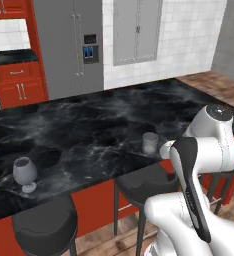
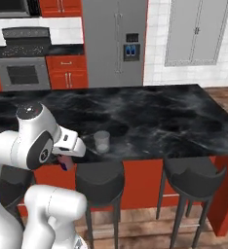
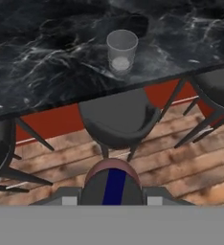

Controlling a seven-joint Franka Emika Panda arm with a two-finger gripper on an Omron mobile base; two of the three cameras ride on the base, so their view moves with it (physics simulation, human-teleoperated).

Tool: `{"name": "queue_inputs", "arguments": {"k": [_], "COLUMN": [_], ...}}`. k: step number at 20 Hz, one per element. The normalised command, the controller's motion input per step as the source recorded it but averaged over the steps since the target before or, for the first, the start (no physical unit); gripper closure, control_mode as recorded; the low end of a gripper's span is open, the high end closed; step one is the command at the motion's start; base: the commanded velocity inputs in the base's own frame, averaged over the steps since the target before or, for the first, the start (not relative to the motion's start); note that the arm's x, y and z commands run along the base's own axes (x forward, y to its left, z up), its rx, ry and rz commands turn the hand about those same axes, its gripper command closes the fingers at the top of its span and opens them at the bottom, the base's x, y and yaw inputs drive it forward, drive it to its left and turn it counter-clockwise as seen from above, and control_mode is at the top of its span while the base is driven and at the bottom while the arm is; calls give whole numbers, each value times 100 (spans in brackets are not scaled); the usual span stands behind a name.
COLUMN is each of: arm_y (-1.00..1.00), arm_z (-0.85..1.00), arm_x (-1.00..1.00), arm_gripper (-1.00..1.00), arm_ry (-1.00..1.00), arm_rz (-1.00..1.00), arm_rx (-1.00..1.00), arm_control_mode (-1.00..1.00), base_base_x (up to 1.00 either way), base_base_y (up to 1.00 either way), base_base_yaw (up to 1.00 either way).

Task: There is a wine glass and glass cup on the dining counter. Place the wine bottle next to the wine glass and the juice bottle next to the glass cup.

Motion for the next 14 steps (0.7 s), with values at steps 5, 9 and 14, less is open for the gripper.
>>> {"name": "queue_inputs", "arguments": {"k": [5,9,14], "arm_y": [0,0,0], "arm_z": [0,0,0], "arm_x": [0,0,0], "arm_gripper": [100,100,100], "arm_ry": [0,0,0], "arm_rz": [0,0,0], "arm_rx": [0,0,0], "arm_control_mode": [100,100,100], "base_base_x": [49,40,33], "base_base_y": [-28,-32,-15], "base_base_yaw": [36,23,11]}}
